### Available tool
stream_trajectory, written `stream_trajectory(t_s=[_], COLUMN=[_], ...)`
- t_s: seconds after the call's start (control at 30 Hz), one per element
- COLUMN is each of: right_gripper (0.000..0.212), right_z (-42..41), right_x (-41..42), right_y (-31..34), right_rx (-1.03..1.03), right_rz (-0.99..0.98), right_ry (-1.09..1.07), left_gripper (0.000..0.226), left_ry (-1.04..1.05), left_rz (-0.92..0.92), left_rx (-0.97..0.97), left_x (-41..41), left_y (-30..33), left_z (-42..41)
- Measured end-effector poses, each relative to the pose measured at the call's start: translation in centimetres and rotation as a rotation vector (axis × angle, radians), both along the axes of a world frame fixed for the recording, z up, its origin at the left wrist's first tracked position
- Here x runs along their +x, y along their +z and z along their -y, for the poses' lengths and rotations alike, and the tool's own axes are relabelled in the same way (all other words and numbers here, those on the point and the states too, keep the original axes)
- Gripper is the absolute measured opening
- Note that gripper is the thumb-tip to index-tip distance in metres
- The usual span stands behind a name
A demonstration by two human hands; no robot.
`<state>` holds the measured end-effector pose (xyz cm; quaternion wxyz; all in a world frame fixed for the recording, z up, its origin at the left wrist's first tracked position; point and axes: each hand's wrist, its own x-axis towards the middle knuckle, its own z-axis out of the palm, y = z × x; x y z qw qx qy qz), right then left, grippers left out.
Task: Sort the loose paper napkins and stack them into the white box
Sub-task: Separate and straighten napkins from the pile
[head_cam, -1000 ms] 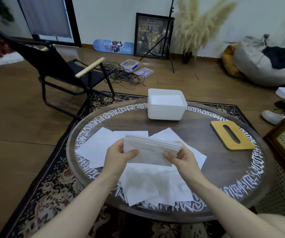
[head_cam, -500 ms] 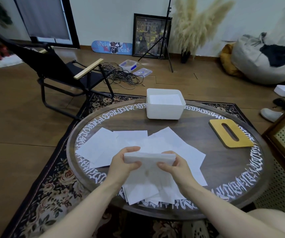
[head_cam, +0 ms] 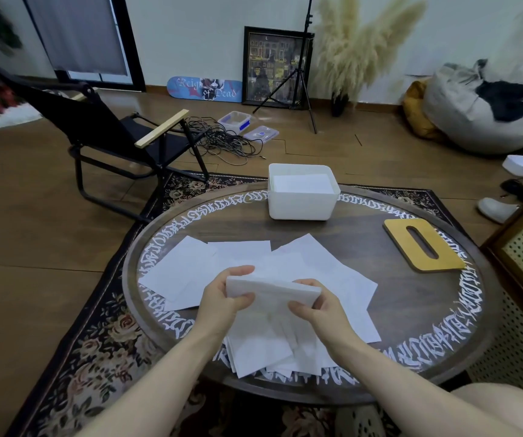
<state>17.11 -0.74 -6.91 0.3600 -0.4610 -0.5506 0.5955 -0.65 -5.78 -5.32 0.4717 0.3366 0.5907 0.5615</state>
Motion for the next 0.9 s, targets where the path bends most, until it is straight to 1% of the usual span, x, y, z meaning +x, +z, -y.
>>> stream_trajectory(t_s=[0.13, 0.23, 0.4, 0.63, 0.77, 0.9], right_gripper=[0.027, 0.033, 0.034, 0.031, 0.031, 0.03], right_z=[0.2, 0.2, 0.2, 0.2, 0.3, 0.2], right_x=[-0.1, -0.2, -0.6, -0.3, -0.3, -0.2], right_y=[0.1, 0.0, 0.2, -0.3, -0.4, -0.9], right_rx=[-0.013, -0.011, -0.054, -0.006, -0.019, 0.005], right_rz=[-0.022, -0.007, -0.043, 0.064, 0.07, 0.205], right_ry=[0.013, -0.007, 0.015, -0.021, -0.028, -0.031], left_gripper=[0.048, 0.048, 0.051, 0.047, 0.047, 0.04], left_ry=[0.014, -0.008, -0.02, -0.032, -0.023, -0.003], left_rz=[0.062, 0.048, 0.065, -0.047, -0.097, -0.23], left_rx=[-0.006, -0.036, -0.022, -0.032, -0.031, -0.058], left_x=[-0.4, -0.5, -0.4, -0.8, -0.9, -1.3], left_y=[-0.1, -0.5, -0.5, -1.2, -1.8, -2.7], left_z=[0.0, 0.1, -0.3, 0.0, -0.2, 0.1])
